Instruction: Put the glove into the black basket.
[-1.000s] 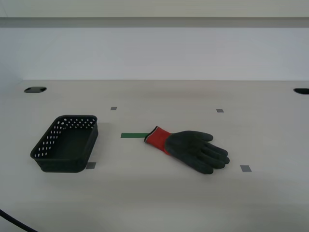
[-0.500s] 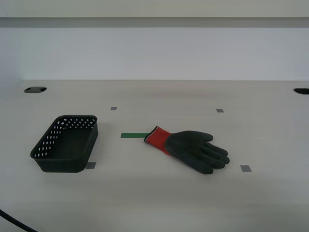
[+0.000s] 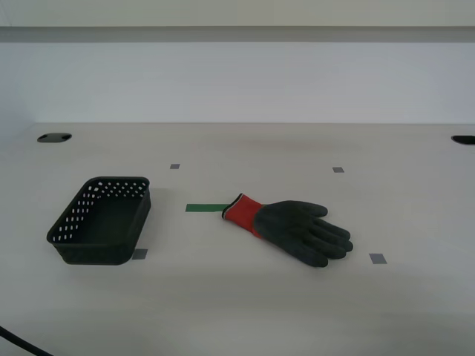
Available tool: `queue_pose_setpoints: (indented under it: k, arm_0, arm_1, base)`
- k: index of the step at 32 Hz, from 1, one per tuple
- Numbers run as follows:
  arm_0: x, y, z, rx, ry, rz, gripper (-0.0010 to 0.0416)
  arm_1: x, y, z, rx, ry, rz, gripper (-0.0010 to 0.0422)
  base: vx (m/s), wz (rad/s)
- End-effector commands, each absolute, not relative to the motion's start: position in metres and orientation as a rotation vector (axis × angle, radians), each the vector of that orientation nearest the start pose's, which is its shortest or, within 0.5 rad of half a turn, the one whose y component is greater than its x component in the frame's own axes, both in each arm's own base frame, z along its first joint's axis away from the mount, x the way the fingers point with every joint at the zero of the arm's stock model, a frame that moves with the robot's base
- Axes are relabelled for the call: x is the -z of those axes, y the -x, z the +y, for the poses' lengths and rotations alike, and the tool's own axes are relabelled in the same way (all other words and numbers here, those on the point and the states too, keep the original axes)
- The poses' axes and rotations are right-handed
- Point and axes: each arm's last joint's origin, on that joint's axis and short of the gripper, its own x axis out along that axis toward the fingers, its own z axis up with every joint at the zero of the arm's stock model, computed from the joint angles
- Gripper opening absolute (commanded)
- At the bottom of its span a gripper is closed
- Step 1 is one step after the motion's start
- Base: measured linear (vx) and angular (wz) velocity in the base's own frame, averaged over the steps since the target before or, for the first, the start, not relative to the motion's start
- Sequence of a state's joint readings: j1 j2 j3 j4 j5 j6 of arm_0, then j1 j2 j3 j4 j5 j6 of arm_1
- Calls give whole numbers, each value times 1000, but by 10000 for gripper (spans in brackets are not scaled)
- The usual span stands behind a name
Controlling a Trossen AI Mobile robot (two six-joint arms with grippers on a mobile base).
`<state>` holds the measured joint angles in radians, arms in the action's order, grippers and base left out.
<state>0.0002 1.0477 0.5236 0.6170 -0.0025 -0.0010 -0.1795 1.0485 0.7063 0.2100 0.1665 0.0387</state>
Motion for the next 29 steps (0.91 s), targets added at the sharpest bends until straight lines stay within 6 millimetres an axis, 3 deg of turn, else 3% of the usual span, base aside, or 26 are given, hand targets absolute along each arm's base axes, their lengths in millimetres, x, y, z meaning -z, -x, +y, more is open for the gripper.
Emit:
queue_pose_setpoints:
  k: [1, 6, 12, 17, 21, 29]
  arm_0:
    - [-271, -227, 0, -2, 1, -96, 0]
    - [-271, -227, 0, -3, 1, -96, 1]
    - [-271, -227, 0, -3, 1, -96, 1]
    - [-271, -227, 0, -2, 1, -95, 0]
    - [-271, -227, 0, -3, 1, -94, 0]
    - [-271, -227, 0, -3, 1, -94, 1]
  arm_1:
    - [-295, -224, -70, 457, -78, 170, -1]
    - [-290, -216, -97, 574, -62, 216, -1]
    - [-267, -221, -124, 649, -24, 373, -1]
    - [-236, -246, -160, 700, -108, 639, 0]
    - [-219, -262, -187, 746, -178, 732, 0]
    - [-182, -289, -267, 865, -350, 951, 0]
  base:
    - [0, 0]
    - [0, 0]
    - [0, 0]
    - [0, 0]
    - [0, 0]
    - [0, 0]
